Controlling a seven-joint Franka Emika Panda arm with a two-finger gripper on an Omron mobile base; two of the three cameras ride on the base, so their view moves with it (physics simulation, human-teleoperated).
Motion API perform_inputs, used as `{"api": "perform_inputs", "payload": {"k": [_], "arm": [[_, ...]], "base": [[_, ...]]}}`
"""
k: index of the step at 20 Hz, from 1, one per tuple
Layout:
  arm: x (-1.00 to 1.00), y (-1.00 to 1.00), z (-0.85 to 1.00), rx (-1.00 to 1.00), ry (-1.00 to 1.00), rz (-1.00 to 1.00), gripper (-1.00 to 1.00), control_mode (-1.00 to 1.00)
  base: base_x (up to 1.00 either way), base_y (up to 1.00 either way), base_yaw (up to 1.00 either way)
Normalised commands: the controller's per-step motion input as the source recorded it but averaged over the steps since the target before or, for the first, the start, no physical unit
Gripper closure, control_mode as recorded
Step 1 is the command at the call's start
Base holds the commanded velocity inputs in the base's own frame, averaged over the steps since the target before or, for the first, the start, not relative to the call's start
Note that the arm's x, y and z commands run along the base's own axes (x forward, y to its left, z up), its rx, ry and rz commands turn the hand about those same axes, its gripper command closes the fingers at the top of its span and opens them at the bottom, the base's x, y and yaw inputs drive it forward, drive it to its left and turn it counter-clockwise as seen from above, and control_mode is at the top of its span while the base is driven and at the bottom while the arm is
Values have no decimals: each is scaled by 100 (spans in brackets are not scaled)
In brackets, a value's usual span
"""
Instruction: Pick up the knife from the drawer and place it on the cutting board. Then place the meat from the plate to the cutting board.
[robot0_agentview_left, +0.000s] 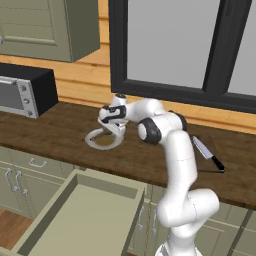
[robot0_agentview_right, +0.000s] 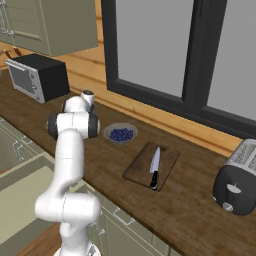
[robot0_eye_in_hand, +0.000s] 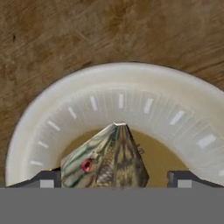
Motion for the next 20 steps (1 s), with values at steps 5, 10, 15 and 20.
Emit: {"api": "perform_inputs", "payload": {"k": [5,10,15,20], "arm": [[2,3,-22,0,0,0,100,-100],[-34,-4,-2,0,-3,0,100,-100],[-86,-50,30,4,-24,1,100,-100],[-100,-94,44,1,-30,8,100,-100]], "base": [[0,0,0],[0,0,0],[0,0,0],[0,0,0]]}}
